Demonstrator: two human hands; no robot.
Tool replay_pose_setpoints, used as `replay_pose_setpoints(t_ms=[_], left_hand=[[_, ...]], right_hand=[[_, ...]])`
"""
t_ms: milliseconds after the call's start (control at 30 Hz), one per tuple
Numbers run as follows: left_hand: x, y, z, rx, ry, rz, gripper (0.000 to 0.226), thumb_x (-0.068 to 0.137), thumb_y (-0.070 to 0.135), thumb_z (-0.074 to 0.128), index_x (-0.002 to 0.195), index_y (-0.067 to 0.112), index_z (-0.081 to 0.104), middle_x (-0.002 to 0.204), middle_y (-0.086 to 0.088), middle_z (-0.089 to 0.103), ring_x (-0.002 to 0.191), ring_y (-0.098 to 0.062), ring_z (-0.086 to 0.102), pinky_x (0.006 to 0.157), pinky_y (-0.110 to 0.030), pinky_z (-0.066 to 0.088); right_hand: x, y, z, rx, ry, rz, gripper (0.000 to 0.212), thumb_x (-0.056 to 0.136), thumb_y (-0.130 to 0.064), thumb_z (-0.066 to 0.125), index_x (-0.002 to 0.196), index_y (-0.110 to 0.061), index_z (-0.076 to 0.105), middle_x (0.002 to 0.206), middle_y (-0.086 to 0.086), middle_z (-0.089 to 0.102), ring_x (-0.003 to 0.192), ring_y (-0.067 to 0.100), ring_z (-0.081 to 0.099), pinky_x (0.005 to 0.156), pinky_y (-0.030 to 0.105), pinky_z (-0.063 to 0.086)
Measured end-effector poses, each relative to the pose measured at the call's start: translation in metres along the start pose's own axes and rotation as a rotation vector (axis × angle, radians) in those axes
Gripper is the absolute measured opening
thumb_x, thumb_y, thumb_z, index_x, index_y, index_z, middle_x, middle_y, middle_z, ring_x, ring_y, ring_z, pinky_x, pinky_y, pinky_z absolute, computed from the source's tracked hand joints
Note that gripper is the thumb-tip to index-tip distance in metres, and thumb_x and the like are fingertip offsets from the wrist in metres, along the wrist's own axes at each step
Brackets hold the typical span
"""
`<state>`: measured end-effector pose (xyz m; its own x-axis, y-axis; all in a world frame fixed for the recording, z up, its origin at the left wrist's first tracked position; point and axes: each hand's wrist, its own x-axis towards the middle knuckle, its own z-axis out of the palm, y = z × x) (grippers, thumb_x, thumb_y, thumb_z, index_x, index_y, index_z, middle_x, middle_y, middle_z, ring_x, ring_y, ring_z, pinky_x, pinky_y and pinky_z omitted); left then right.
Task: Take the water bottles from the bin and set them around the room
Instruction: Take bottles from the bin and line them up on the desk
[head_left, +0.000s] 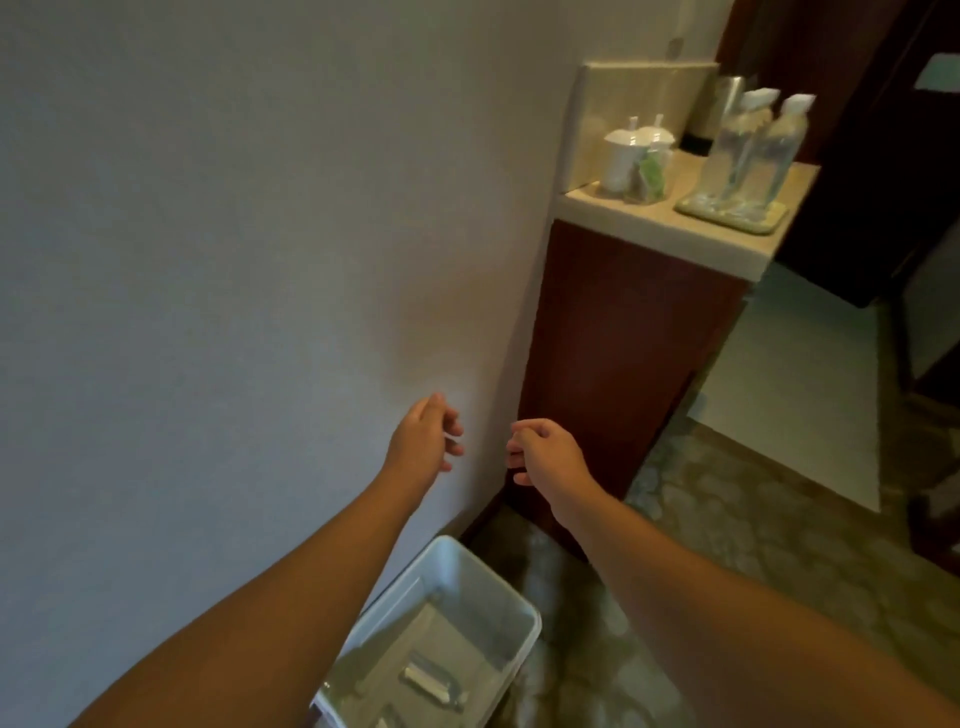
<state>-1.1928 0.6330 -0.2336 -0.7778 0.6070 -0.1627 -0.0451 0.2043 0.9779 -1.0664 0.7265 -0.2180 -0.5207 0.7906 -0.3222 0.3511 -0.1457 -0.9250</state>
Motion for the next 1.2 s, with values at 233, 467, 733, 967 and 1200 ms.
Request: replay_pose_setpoints(t_ms=[233, 467, 733, 967, 1200], left_hand=[[0.052, -0.015, -0.016, -0.085, 0.231, -0.041, 0.031, 0.107, 0.033, 0.038, 0.087, 0.017, 0.056, 0.078, -0.003, 0.063, 0.061, -0.017, 0.060, 0.052, -0.028, 0.044], [0.066, -0.116, -0.035, -0.168, 0.577, -0.198, 0.030, 0.106, 0.034, 0.040, 0.089, 0.016, 0.057, 0.081, -0.004, 0.063, 0.063, -0.016, 0.059, 0.055, -0.029, 0.044], [0.079, -0.339, -0.021, -0.245, 0.747, -0.252, 0.025, 0.104, 0.031, 0.045, 0.090, 0.016, 0.059, 0.081, -0.003, 0.064, 0.065, -0.017, 0.062, 0.057, -0.029, 0.047], [0.082, -0.583, 0.013, -0.313, 0.751, -0.464, 0.014, 0.100, 0.022, 0.049, 0.092, 0.013, 0.057, 0.082, -0.003, 0.062, 0.065, -0.018, 0.058, 0.058, -0.031, 0.043], [0.078, -0.797, 0.034, -0.004, 0.565, -1.065, 0.042, 0.098, 0.020, 0.052, 0.135, 0.001, 0.052, 0.135, -0.021, 0.056, 0.113, -0.033, 0.061, 0.081, -0.036, 0.048]], right_hand=[[0.100, 0.005, 0.054, -0.046, -0.255, -0.022, 0.010, 0.102, -0.019, 0.052, 0.098, -0.017, 0.061, 0.091, 0.006, 0.065, 0.070, 0.016, 0.061, 0.059, 0.026, 0.048], [0.162, 0.082, 0.135, -0.178, -0.625, 0.014, 0.009, 0.100, -0.022, 0.056, 0.094, -0.021, 0.063, 0.090, 0.005, 0.070, 0.072, 0.017, 0.066, 0.059, 0.027, 0.051], [0.224, 0.280, 0.208, -0.269, -0.734, 0.049, 0.013, 0.100, -0.022, 0.055, 0.103, -0.014, 0.065, 0.085, 0.002, 0.068, 0.070, 0.015, 0.066, 0.060, 0.027, 0.053], [0.286, 0.512, 0.251, -0.320, -0.803, 0.124, 0.010, 0.098, -0.018, 0.058, 0.090, -0.018, 0.065, 0.082, 0.002, 0.067, 0.062, 0.016, 0.066, 0.054, 0.027, 0.050], [0.333, 0.698, 0.281, -0.512, -1.000, 0.200, 0.007, 0.096, -0.010, 0.059, 0.093, -0.013, 0.065, 0.082, 0.007, 0.066, 0.063, 0.019, 0.062, 0.056, 0.026, 0.051]])
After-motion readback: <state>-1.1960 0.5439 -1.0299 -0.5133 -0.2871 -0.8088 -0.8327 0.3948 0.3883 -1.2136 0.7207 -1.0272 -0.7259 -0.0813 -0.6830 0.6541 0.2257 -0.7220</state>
